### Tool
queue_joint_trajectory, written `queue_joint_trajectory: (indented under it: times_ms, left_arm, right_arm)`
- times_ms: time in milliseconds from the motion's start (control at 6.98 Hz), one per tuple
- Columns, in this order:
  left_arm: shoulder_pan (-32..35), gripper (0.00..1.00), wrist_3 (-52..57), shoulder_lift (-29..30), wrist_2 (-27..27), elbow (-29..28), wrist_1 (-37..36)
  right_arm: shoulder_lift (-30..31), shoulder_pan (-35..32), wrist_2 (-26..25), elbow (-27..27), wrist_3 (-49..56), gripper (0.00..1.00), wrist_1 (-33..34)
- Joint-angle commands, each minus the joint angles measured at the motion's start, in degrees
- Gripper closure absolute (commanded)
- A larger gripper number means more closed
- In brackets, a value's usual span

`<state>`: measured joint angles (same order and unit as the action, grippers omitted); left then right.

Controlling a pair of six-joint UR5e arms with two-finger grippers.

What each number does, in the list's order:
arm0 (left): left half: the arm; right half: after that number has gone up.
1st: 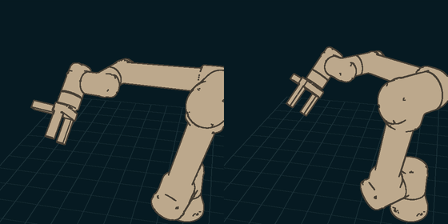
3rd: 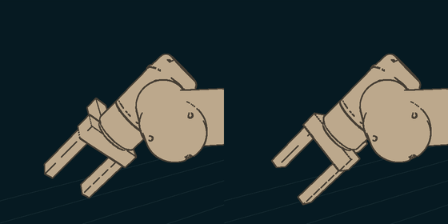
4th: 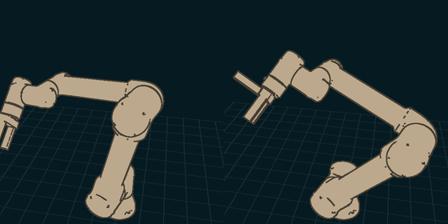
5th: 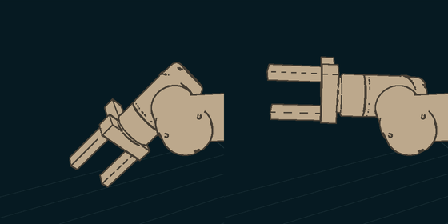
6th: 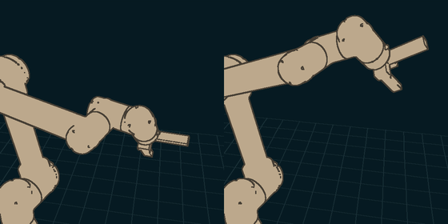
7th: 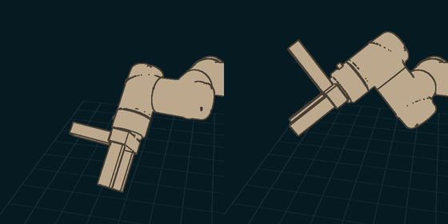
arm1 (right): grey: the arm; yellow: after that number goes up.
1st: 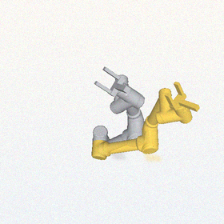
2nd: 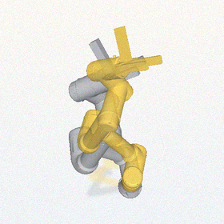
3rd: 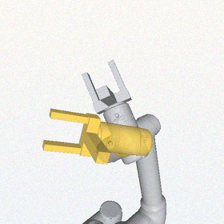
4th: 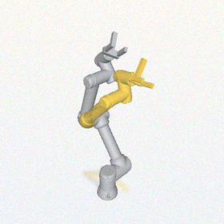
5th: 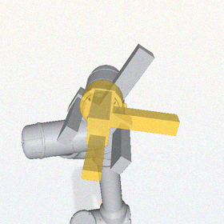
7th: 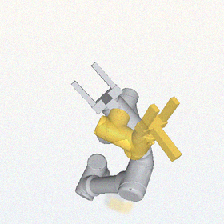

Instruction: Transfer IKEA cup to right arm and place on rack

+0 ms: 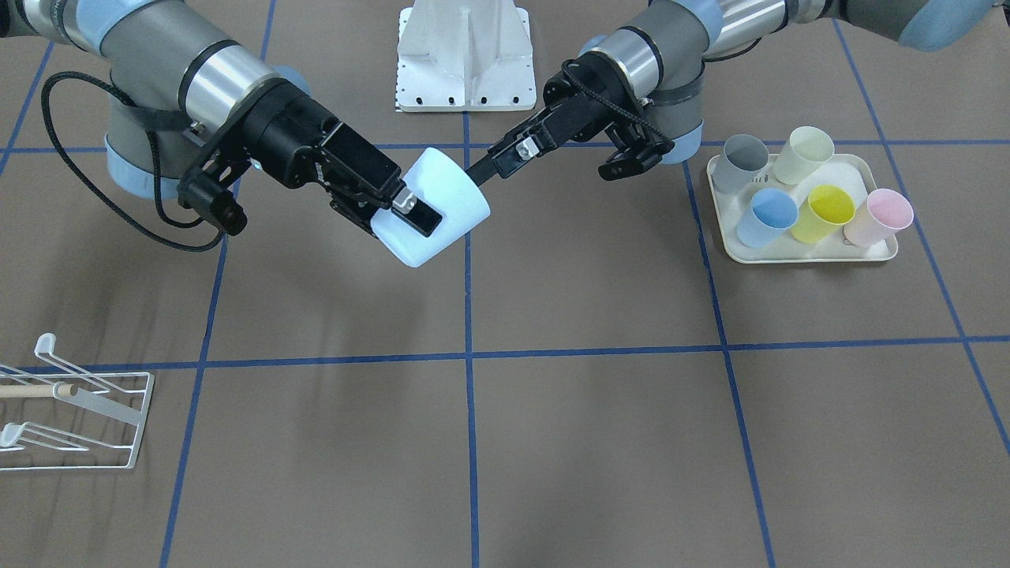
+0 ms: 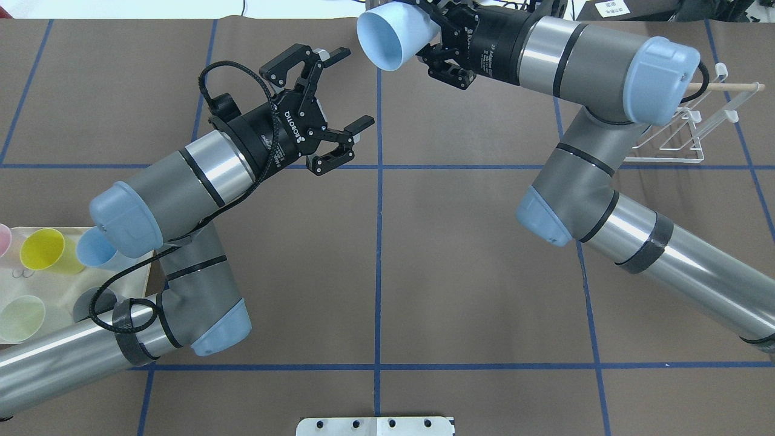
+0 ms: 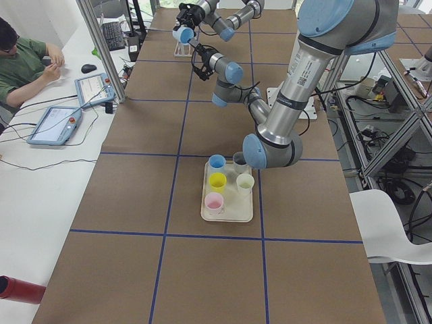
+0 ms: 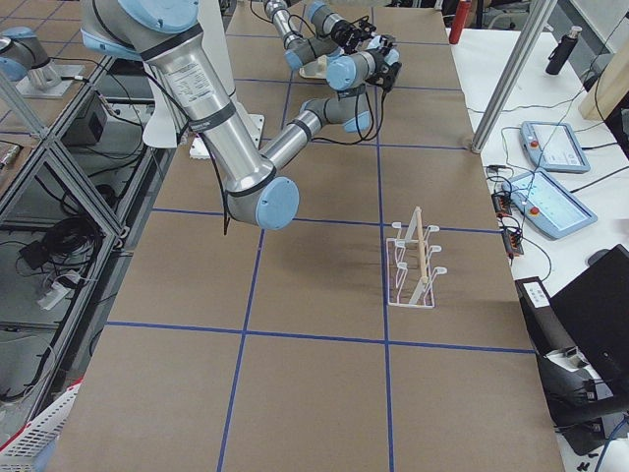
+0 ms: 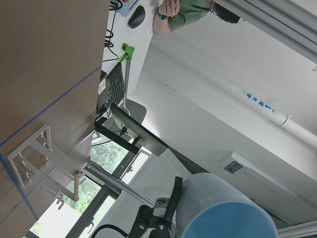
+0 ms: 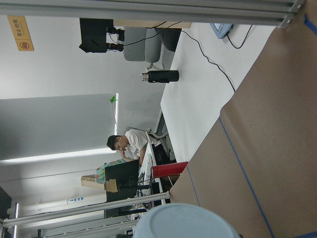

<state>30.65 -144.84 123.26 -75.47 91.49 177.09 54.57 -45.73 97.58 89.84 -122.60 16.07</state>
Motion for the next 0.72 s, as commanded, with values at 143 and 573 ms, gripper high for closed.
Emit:
queue_joint_trajectory:
  times_ms: [143, 573]
  left_arm:
    - [0.90, 0.00, 9.41, -0.47, -0.55, 0.00, -1.30]
    - [1.86, 0.00, 22.87, -4.34, -3.51, 0.70, -4.10]
  right_arm:
    - [0.18, -7.50, 0.50, -3.27, 6.36, 1.00, 4.45]
    - [4.90, -13.57, 1.46, -1.87, 32.27, 1.00, 15.55]
